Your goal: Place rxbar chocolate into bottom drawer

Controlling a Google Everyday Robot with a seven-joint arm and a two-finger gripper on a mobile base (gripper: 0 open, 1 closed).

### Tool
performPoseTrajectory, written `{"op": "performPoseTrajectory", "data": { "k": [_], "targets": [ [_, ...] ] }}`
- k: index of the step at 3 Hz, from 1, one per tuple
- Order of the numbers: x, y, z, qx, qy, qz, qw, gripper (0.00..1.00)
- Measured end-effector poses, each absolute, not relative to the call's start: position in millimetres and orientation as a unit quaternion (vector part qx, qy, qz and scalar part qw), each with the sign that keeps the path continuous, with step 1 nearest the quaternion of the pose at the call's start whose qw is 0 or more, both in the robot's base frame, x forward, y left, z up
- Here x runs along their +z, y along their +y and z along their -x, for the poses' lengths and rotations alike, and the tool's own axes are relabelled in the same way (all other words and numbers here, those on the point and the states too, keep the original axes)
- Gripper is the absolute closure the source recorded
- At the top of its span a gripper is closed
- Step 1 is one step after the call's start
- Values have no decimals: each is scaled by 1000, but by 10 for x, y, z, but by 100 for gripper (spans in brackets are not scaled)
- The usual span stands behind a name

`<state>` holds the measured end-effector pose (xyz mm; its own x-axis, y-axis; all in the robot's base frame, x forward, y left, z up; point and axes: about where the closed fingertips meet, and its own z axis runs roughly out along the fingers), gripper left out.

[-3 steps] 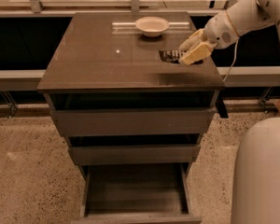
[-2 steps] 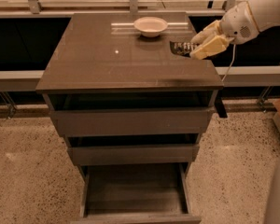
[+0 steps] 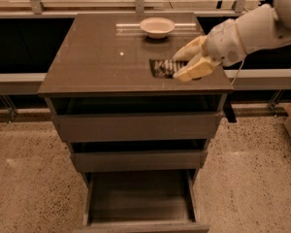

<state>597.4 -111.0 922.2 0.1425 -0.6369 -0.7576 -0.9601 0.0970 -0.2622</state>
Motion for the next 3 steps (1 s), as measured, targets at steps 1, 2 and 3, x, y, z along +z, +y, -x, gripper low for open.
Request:
{"op": "performPoseTrajectory", "data": {
  "k": [1, 2, 3],
  "targets": [
    [9087, -1087, -5936, 210, 629, 640, 388, 100],
    [9059, -1077, -5936, 217, 631, 636, 389, 100],
    [8801, -1012, -5881, 257, 645, 612, 380, 100]
  ]
}}
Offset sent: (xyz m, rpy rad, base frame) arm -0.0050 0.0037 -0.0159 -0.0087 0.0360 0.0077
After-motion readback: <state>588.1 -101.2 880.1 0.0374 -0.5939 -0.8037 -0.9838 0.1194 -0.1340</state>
